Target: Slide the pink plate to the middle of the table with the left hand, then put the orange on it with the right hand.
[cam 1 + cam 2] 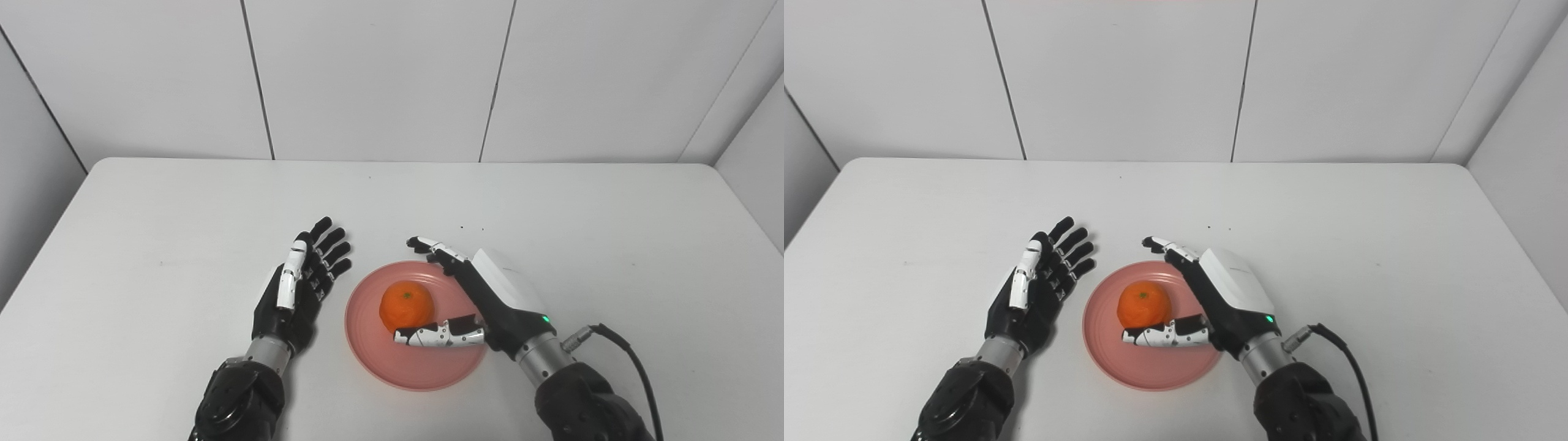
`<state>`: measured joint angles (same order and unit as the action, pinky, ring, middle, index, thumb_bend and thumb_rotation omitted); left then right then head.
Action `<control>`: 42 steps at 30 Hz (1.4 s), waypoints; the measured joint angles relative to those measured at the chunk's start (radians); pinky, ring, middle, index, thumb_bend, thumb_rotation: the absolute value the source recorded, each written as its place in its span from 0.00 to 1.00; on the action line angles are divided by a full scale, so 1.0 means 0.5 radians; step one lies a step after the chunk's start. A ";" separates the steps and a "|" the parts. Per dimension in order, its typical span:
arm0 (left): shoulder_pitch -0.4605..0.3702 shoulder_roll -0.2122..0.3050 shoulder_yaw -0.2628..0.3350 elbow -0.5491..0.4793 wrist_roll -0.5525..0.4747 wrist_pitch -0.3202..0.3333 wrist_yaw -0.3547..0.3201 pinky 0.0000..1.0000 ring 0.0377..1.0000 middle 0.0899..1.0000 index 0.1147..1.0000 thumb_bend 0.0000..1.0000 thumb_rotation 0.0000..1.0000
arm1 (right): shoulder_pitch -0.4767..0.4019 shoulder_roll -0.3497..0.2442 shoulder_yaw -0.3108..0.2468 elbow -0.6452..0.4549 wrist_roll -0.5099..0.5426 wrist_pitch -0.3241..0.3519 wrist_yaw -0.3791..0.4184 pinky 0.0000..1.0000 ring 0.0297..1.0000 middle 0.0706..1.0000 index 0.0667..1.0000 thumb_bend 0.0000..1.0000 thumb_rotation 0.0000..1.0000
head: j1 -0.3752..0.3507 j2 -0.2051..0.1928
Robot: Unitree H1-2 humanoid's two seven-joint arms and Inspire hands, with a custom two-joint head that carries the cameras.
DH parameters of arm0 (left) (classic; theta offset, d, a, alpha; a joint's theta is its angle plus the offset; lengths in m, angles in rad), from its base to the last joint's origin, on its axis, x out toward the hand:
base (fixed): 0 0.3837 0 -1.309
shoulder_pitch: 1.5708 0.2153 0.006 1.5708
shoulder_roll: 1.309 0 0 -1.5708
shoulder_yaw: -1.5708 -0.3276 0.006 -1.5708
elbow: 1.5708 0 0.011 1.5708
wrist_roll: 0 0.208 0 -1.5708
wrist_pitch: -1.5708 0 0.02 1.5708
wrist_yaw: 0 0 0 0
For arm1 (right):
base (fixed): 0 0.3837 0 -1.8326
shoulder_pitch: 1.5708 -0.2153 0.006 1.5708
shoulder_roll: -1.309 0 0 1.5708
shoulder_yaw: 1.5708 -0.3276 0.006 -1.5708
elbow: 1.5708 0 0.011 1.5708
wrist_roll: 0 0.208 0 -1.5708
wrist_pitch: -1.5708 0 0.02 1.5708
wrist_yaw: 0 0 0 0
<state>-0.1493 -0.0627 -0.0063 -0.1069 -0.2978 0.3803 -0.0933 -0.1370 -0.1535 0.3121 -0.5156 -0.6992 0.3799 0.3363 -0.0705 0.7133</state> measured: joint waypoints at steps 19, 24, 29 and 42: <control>0.082 0.038 -0.022 -0.128 0.096 0.000 0.016 0.94 0.94 0.95 0.94 0.38 1.00 | 0.231 0.328 -0.457 0.238 0.581 -0.354 -0.648 0.85 0.92 0.95 0.95 0.81 1.00 | 0.000 -0.028; 0.128 0.052 -0.060 -0.187 0.150 -0.008 0.015 0.98 0.97 0.98 0.98 0.39 1.00 | 0.259 0.398 -0.502 0.279 0.806 -0.354 -0.655 0.94 0.97 0.99 0.99 0.84 1.00 | 0.003 -0.031; 0.196 0.052 -0.066 -0.276 0.187 -0.018 0.021 1.00 0.98 1.00 0.99 0.40 1.00 | 0.306 0.446 -0.519 0.318 0.942 -0.354 -0.664 0.96 0.99 1.00 1.00 0.83 1.00 | 0.006 -0.034; 0.271 0.028 -0.077 -0.358 0.257 -0.026 0.046 0.99 0.99 1.00 1.00 0.39 1.00 | 0.380 0.576 -0.522 0.367 1.179 -0.311 -0.708 0.97 0.98 1.00 1.00 0.34 1.00 | 0.012 -0.040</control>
<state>-0.0139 -0.0489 -0.0447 -0.2859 -0.1692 0.3671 -0.0701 0.0531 0.1343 0.0512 -0.3322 -0.1099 0.2244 -0.0175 -0.0644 0.6934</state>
